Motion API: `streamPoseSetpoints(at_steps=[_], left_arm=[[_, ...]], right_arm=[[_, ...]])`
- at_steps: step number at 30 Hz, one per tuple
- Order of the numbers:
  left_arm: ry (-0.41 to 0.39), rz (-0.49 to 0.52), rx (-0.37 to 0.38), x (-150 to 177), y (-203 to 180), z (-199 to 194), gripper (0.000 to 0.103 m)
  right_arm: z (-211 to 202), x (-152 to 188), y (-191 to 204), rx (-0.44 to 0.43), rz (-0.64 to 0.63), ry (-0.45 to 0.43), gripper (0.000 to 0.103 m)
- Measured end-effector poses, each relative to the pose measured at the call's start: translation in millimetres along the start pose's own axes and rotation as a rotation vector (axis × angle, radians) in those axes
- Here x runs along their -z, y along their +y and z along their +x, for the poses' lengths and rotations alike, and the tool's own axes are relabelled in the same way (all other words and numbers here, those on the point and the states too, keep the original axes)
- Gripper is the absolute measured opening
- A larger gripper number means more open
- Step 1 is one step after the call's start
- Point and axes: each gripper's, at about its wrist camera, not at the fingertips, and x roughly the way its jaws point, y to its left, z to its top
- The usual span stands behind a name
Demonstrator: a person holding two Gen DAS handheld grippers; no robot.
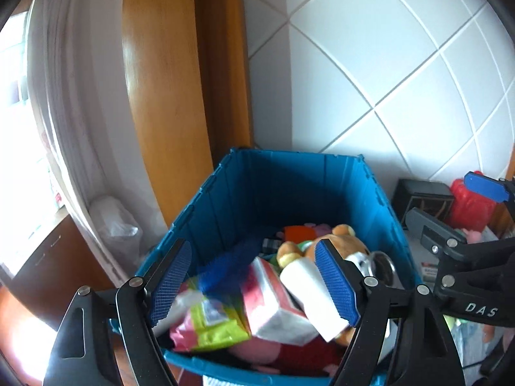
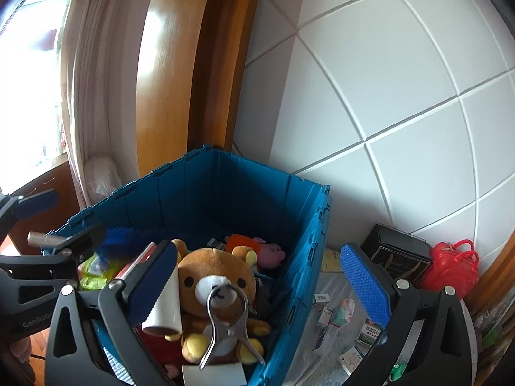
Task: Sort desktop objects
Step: 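Move both tools back toward the green frog plush and pink tissue pack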
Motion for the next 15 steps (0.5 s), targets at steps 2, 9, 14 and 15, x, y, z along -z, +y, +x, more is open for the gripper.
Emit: streamPoseSetpoints(at_steps=[2, 9, 14, 15], left_arm=[[-0.009, -0.013, -0.004, 13.3, -1.6, -9.3, 0.081], [0.013, 0.010, 0.010, 46.2, -23.2, -20.7, 0.081], [0.014, 0.029, 0.039, 57.0, -56.7, -34.0, 0.081], [0.011, 0.033, 0.044, 58.8, -67.1, -37.2, 0.081]], right_arm=[[-11.3, 11.9, -1.9, -0.010, 0.019, 0.003, 0.103], [-40.4, 56.3, -23.5, 0.049, 0.096, 0.042, 0.103], [-62.4, 89.3, -56.0, 0.073, 0.141, 0.061, 0.103], [-67.1, 95.8, -64.5, 0.077, 0.151, 0.060, 0.103]])
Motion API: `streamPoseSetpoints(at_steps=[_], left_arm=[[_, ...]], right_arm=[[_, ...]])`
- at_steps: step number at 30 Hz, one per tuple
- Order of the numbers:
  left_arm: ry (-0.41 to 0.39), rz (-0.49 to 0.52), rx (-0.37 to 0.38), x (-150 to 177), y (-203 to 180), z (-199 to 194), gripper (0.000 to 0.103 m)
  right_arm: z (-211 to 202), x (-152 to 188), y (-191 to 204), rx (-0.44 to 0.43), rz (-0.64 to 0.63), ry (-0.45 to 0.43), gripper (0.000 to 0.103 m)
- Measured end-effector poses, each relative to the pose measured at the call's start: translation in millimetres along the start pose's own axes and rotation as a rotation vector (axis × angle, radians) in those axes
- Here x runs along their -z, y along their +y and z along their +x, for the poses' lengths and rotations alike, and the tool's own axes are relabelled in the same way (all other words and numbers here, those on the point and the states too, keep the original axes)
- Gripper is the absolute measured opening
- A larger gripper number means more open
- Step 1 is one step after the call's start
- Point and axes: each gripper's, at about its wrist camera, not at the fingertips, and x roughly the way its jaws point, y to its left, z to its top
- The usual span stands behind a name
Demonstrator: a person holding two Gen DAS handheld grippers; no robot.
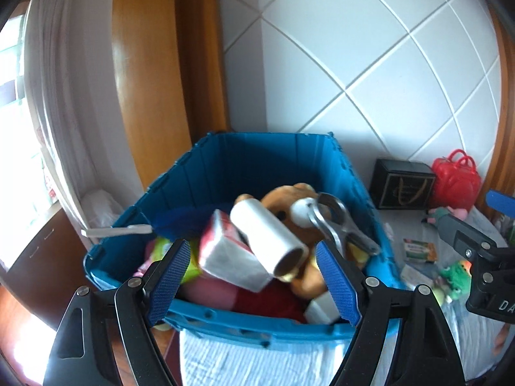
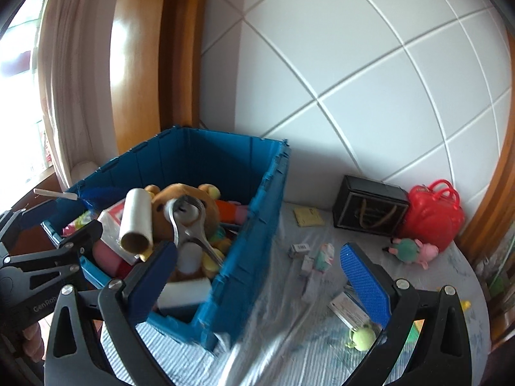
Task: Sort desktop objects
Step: 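Move both tools back toward the green frog plush and pink tissue pack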
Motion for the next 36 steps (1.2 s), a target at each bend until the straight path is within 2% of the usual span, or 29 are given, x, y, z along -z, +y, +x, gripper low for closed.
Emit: streamPoseSetpoints(at_steps=[5, 13, 20, 27, 36], left_arm=[[0.003, 0.012, 0.045, 9.1, -60.6, -12.5, 0.081], [0.035, 0.056, 0.122, 38.9, -185.6, -29.7, 0.081], [0.099, 0.058, 0.165, 69.8, -275.5, -26.3, 0.081], [0.187, 0.140, 0.168, 87.1, -335.7, 3.3, 0.081], [0.286, 0.175, 0.201, 87.0, -372.8, 67.4, 0.081]], right_arm=[[-23.0, 27.7, -65.5, 0.045, 0.035, 0.011, 0.103], [-55.7, 85.7, -188.4, 0.110, 0.109, 0.048, 0.103], [-69.0, 141.3, -281.7, 0.140, 0.169, 0.098, 0.103], [-58.6, 173.8, -340.7, 0.164, 0.242, 0.152, 0.103], [2.9, 196.4, -377.4, 0.207, 0.280, 0.289, 0.103]])
